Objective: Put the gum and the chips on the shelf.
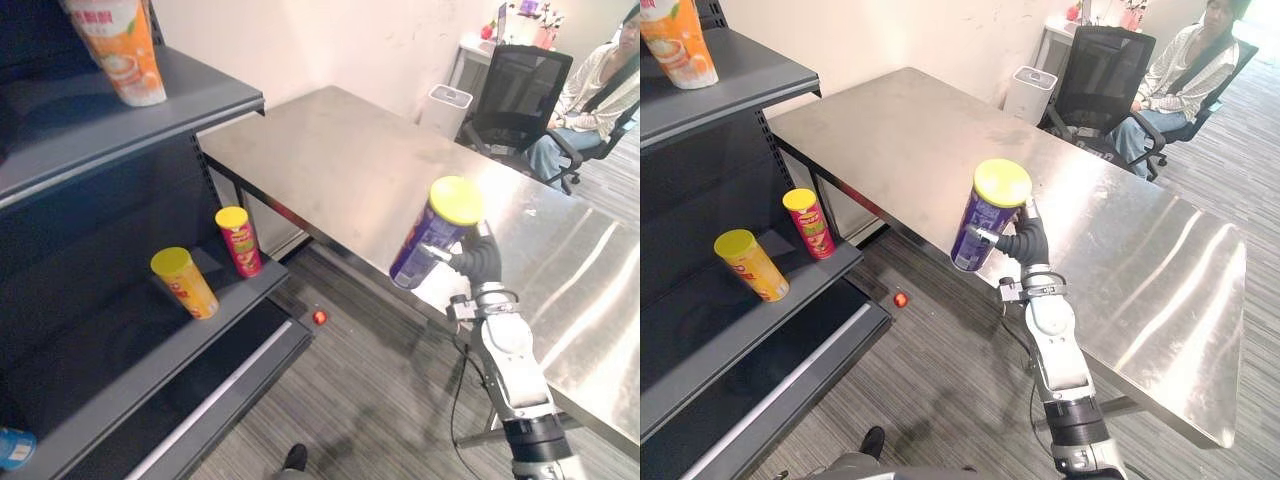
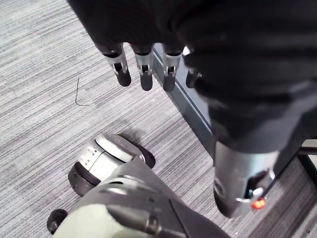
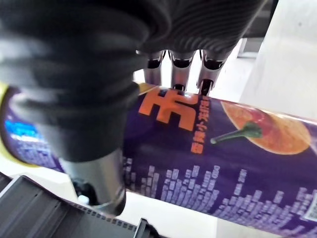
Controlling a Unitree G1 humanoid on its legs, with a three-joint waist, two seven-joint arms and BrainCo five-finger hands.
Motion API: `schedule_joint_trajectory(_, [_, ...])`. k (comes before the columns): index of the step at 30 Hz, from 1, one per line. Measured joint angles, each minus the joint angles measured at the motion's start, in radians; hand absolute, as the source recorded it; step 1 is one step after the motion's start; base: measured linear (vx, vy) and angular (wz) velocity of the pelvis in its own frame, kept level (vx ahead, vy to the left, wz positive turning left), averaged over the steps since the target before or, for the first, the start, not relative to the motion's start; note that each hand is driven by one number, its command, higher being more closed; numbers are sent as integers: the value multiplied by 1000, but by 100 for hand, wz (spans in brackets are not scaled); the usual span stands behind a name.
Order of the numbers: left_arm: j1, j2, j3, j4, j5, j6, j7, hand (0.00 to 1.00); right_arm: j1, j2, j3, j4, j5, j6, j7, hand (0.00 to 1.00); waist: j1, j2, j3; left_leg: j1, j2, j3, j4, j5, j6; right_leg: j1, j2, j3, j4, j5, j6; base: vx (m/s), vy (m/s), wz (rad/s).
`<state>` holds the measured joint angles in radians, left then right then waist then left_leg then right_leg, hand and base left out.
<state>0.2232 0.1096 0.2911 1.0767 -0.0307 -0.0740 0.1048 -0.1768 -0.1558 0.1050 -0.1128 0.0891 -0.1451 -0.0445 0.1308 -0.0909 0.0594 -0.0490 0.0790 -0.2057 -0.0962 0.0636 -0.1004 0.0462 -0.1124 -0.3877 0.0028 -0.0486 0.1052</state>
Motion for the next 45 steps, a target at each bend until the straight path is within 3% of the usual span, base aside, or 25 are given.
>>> schedule_joint_trajectory(4, [-10, -24, 14, -3, -8, -2, -2, 0, 0, 3, 27, 23, 9, 0, 3, 100, 8, 33, 18, -36, -9, -113, 7, 23, -19, -2, 2, -100, 67, -49, -16, -42, -71, 79])
schedule_joint_trajectory(7, [-32, -29, 13, -4, -8, -2, 0, 0, -37, 3, 23, 37, 7, 0, -2, 100, 16, 59, 37, -119, -26, -230, 30, 44, -56, -67, -40, -236, 223, -151, -28, -68, -64, 139])
schedule_joint_trajectory(8, [-25, -39, 16, -2, -8, 1, 2, 0, -50, 6, 22, 49, -1, 0, -3, 100, 23, 82, 52, -136, -11, -178, 16, 3, -20, -61, -41, -288, 241, -164, -35, -108, -91, 93])
schedule_joint_trajectory(9, [-23, -44, 22, 0, -9, 3, 2, 0, -49, 6, 21, 52, -2, 0, -4, 100, 21, 86, 54, -141, -5, -128, 5, -33, 20, -54, -51, -311, 226, -164, -37, -130, -64, 127])
schedule_joint_trajectory(10, [-32, -50, 33, 3, -36, 9, 4, 0, -50, -2, 13, 54, -3, 0, -9, 100, 15, 76, 61, -156, -1, 20, 3, -74, 90, -38, -81, -369, 199, -155, -42, -116, -6, 137])
schedule_joint_trajectory(11, [-34, -50, 39, 15, -45, 12, 5, 0, -48, -3, -13, 55, -8, 0, -14, 100, 10, 71, 62, -188, -7, 174, 53, -28, 105, -36, -126, -418, 202, -153, -40, -75, 33, 140])
schedule_joint_trajectory(12, [-31, -54, 52, 23, -45, 13, 5, 0, -44, 0, -38, 55, -12, 0, -25, 100, 8, 66, 65, -195, -18, 251, 108, -3, 110, -34, -151, -443, 204, -148, -33, -21, 28, 110])
schedule_joint_trajectory(13, [-17, -70, 71, 22, -44, 12, 6, 0, -37, -2, -64, 55, -13, 0, -39, 100, 10, 81, 61, -184, -13, 306, 164, 5, 108, -27, -164, -462, 206, -133, -20, 46, 45, 68])
schedule_joint_trajectory(16, [15, -86, 79, 18, -42, 12, 2, 0, -15, 3, -133, 61, -13, 1, -42, 100, 8, 111, 46, -106, -2, 303, 110, 20, 70, -16, -158, -486, 213, -115, -6, 75, 107, 36])
schedule_joint_trajectory(19, [11, -74, 77, 2, -33, 12, -1, 0, -13, 16, -181, 79, -13, 2, -46, 100, -1, 90, 45, -106, -19, 309, 80, 33, 52, -6, -164, -512, 198, -94, -1, 27, 127, 41])
schedule_joint_trajectory(21, [10, -70, 52, -12, -24, 12, 0, 0, -9, 22, -215, 79, -13, 2, -64, 100, -21, 90, 44, -104, -36, 328, 48, 38, 49, 10, -171, -548, 187, -74, 5, 7, 155, 54])
schedule_joint_trajectory(26, [5, -62, -7, -23, 12, 11, 4, 0, 27, 53, -268, 76, -50, 4, -87, 100, -19, 95, 41, -104, -66, 332, 2, 74, 37, 12, -192, -547, 191, -39, -12, -21, 116, 31])
schedule_joint_trajectory(29, [5, -55, -34, -21, 11, 11, 6, 0, 67, 56, -281, 76, -80, 12, -119, 100, -17, 95, 41, -76, -92, 333, 0, 68, 36, 24, -241, -532, 258, -41, -14, -18, 87, 13])
schedule_joint_trajectory(31, [6, -39, -55, -12, 9, 11, 8, 0, 98, 59, -288, 77, -92, 15, -126, 100, -17, 96, 42, -32, -105, 332, -6, 20, 71, 23, -290, -471, 382, -62, -48, -43, 146, 11])
schedule_joint_trajectory(32, [9, -25, -70, -5, 10, 11, 8, 0, 117, 62, -289, 76, -102, 16, -129, 100, -19, 77, 48, -4, -124, 327, -6, 13, 82, -1, -336, -364, 490, -66, -83, -45, 125, 15])
schedule_joint_trajectory(33, [9, -18, -76, -1, 10, 11, 9, 0, 133, 65, -288, 75, -120, 16, -127, 100, -25, 70, 44, 4, -130, 308, -5, 6, 99, -53, -336, -230, 564, -67, -131, -20, 65, 59])
schedule_joint_trajectory(34, [5, -5, -79, -1, 10, 11, 13, 0, 155, 79, -286, 64, -132, 16, -124, 100, -55, 68, 39, -8, -108, 254, -5, 10, 105, -116, -210, 30, 560, -145, -111, 8, -9, 78])
schedule_joint_trajectory(36, [-3, 4, -67, 1, 10, 11, 17, 0, 171, 94, -285, 40, -132, 16, -124, 100, -77, 64, 40, -25, -84, 224, -3, 18, 117, -130, -106, 148, 496, -188, -84, -12, -61, 83])
schedule_joint_trajectory(37, [-19, 4, -38, 29, 11, 14, 19, 0, 187, 99, -263, 4, -131, 14, -121, 100, -86, 56, 44, -37, -71, 185, 0, 25, 119, -130, -19, 211, 377, -197, -82, -31, -89, 63])
schedule_joint_trajectory(40, [-39, -2, -7, 38, 11, 19, 20, 0, 185, 96, -211, -37, -135, 8, -119, 100, -95, 47, 50, -78, -91, 127, -5, 34, 110, -130, 36, 309, 232, -199, -84, -56, -101, 74])
schedule_joint_trajectory(42, [-60, 0, 0, 39, 11, 18, 20, 0, 173, 93, -203, -37, -151, 6, -120, 100, -100, 49, 62, -95, -102, 104, -6, 27, 101, -129, 50, 336, 212, -183, -56, -62, -111, 98])
schedule_joint_trajectory(43, [-83, -14, 27, 39, 9, 18, 21, 0, 170, 92, -189, -24, -169, 8, -121, 100, -91, 30, 78, -112, -113, 115, 46, 30, 94, -139, 40, 320, 222, -185, -59, -9, -117, 82])
schedule_joint_trajectory(45, [-69, -32, 60, 45, 5, 20, 27, 0, 168, 81, -147, -16, -169, 11, -121, 100, -72, 66, 91, -104, -92, 103, 44, 57, 80, -141, 48, 277, 253, -183, -56, 44, -124, 61])
